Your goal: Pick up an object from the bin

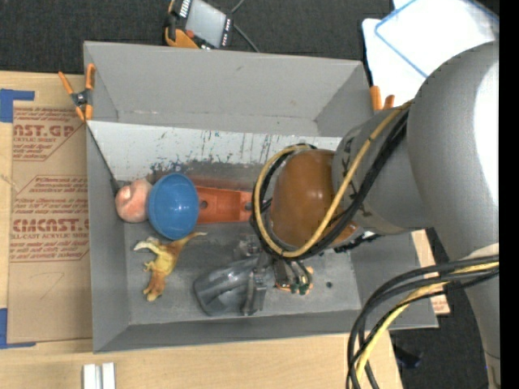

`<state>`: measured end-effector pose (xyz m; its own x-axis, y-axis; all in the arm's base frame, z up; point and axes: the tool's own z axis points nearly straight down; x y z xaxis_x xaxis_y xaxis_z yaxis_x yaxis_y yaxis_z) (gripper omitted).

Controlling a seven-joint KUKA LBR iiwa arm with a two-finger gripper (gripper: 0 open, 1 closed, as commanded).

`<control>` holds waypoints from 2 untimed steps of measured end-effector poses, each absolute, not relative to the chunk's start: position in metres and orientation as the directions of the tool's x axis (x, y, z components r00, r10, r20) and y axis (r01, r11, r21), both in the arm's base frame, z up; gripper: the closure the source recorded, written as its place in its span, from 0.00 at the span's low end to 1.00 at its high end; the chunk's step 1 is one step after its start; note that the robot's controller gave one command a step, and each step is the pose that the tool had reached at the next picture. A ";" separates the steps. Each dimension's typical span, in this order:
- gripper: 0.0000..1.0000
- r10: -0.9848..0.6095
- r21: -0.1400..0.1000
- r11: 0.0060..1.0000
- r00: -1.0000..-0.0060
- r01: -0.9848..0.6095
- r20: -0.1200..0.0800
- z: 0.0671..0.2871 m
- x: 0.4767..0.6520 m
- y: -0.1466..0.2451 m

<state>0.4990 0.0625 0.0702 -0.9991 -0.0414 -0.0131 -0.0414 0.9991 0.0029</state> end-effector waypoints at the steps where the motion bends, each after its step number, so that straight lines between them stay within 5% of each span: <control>1: 1.00 -0.041 0.003 0.999 -0.999 -0.041 -0.013 0.070 0.499 0.062; 2: 1.00 -0.047 0.002 0.999 -0.999 -0.047 -0.008 0.147 0.512 0.062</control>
Offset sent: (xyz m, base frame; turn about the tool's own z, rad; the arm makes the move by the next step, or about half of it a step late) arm 0.0145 -0.0008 0.0791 -0.0048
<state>0.5119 0.0621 0.1465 -0.9989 -0.0467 -0.0083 -0.0467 0.9989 0.0024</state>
